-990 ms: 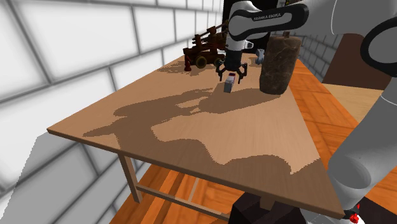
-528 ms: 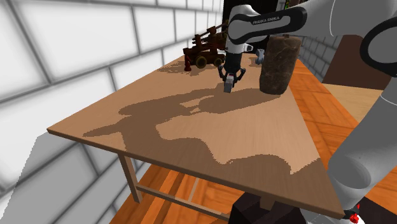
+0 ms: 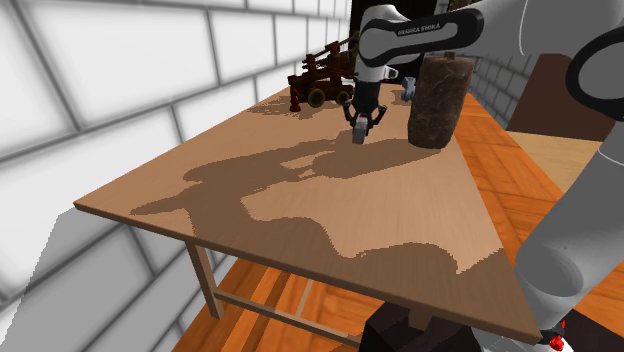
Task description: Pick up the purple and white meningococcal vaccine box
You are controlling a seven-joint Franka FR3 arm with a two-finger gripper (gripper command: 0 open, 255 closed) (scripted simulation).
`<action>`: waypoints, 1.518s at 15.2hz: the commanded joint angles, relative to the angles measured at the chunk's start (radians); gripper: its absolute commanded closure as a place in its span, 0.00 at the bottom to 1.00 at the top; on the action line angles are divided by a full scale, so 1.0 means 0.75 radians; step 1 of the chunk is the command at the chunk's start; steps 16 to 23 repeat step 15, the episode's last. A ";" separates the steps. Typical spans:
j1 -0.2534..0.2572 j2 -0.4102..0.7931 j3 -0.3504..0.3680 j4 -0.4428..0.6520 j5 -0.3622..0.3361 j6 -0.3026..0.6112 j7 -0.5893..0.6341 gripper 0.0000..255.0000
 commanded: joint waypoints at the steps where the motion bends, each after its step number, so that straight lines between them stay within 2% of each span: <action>1: 0.000 0.003 0.000 0.034 0.000 -0.032 0.001 1.00; 13: 0.002 0.038 0.002 0.293 -0.006 -0.256 0.006 1.00; 23: 0.002 0.038 0.002 0.297 -0.006 -0.259 0.006 1.00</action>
